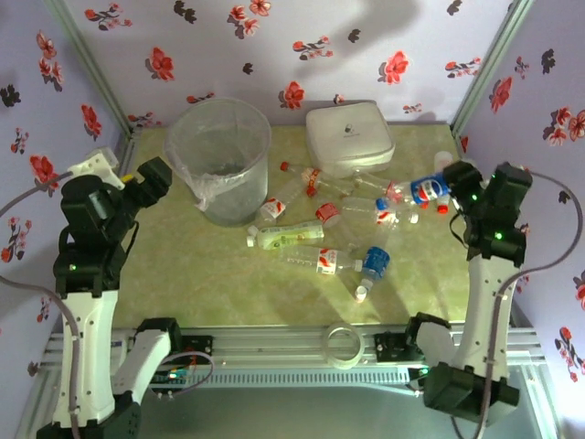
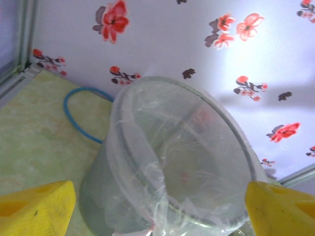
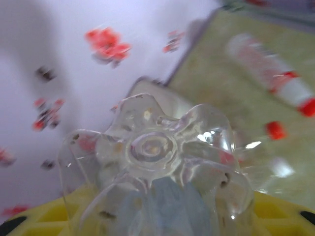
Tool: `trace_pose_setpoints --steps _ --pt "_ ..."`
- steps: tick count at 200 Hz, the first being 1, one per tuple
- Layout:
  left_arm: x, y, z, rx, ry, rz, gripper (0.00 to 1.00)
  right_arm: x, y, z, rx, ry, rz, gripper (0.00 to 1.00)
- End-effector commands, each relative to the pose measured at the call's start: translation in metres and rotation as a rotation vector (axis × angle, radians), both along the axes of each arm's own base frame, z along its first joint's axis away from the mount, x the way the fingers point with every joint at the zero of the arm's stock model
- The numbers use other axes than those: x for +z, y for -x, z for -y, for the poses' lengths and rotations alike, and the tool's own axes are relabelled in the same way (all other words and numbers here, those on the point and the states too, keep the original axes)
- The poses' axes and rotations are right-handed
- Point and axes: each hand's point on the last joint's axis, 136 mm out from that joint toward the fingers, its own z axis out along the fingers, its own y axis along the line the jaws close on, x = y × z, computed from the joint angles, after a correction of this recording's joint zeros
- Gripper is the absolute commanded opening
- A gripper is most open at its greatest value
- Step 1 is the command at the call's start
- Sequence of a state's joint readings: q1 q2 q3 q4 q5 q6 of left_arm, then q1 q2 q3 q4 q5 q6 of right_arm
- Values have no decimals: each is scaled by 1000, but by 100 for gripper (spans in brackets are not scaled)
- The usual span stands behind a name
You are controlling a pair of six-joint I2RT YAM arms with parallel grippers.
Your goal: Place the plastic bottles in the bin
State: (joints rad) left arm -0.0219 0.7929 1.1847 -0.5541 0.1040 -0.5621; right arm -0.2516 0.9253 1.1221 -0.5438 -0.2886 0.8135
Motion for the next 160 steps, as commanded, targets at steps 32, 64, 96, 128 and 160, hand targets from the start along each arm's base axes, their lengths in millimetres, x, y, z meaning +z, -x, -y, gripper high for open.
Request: trace_pose_setpoints --steps 32,64,96,128,160 --pt "-36 -28 15 -48 59 -58 89 119 -32 -121 348 51 328 53" --pt "-52 -38 22 -59 97 -77 89 156 -48 -213 558 74 456 52" --pt "-58 -39 26 -74 76 -99 89 175 -55 -297 707 196 576 53" --pt "-52 -31 28 -95 36 -99 89 183 -71 -344 754 217 656 53" --pt "-39 -19 28 -118 -28 -80 88 162 -102 -366 758 285 594 53"
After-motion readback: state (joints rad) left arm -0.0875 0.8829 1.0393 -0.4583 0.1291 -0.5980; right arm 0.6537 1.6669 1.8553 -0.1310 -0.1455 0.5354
